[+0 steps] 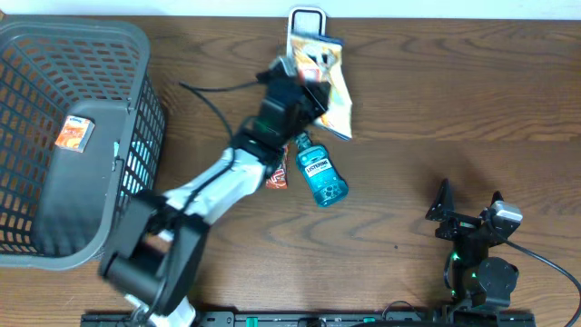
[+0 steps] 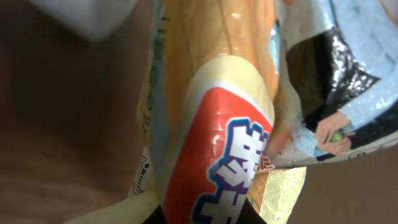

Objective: Scan the item barcode
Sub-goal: 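Lift the snack bag and hold it in front of the scanner, then place the snack bag on the table right of the bottle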

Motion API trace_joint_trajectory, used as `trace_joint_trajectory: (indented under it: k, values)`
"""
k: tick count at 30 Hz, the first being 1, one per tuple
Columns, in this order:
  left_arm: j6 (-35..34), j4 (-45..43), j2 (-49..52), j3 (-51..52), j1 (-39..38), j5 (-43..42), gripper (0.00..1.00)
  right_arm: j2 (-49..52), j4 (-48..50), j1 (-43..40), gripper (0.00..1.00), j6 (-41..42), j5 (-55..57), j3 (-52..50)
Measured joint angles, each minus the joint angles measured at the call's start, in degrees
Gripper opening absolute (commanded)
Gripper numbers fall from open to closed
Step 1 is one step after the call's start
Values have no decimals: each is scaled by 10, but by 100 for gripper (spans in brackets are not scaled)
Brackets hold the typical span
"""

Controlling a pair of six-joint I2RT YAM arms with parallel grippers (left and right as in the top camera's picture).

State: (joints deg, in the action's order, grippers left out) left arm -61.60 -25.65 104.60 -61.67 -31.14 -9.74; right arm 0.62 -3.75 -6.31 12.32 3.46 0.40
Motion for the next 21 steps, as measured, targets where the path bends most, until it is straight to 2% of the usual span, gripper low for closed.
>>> trace_joint_trajectory:
  k: [8,12,20,21]
  values:
    - [-139,-55,139,0,-17,-39,7,0,0,0,99,0,0,0]
    - [-202,-113,168,0,-12,-73,8,0,0,0,99,0,0,0]
    - [-236,-163,172,0,-13,-129,8,0,0,0,99,0,0,0]
    - [-238,-163,172,0,-13,-138,14,0,0,0,99,0,0,0]
